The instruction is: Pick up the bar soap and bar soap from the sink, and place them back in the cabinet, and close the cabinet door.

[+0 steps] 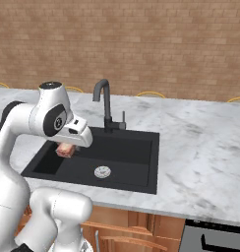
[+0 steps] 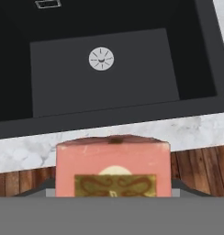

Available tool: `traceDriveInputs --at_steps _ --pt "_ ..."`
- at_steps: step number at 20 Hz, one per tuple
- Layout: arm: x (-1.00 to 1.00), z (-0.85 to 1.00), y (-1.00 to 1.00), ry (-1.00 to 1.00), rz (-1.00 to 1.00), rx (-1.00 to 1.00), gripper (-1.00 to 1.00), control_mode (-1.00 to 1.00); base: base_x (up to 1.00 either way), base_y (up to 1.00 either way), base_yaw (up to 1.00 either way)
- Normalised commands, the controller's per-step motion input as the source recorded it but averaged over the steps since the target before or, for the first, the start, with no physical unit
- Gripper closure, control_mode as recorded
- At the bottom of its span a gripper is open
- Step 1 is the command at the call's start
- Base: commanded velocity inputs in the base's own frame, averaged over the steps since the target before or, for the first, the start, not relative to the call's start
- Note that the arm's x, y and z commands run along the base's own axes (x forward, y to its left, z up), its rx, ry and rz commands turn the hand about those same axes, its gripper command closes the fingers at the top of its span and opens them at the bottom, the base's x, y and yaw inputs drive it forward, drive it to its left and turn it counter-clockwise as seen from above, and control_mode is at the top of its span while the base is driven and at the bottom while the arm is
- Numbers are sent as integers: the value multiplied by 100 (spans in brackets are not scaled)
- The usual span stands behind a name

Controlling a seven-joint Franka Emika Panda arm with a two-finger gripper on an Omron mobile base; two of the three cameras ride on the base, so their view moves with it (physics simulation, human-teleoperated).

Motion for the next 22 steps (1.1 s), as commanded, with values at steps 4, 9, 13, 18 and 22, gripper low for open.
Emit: traceDriveInputs --at_steps 4,9,13,18,22 --pt "-34 25 1 0 0 0 100 -100 0 0 0" --pt "-41 17 0 0 2 0 100 -100 0 0 0" --pt "-55 9 0 0 7 0 100 -100 0 0 0" --pt "-45 10 0 0 7 0 100 -100 0 0 0" --pt "-16 34 0 -2 2 0 100 -100 0 0 0"
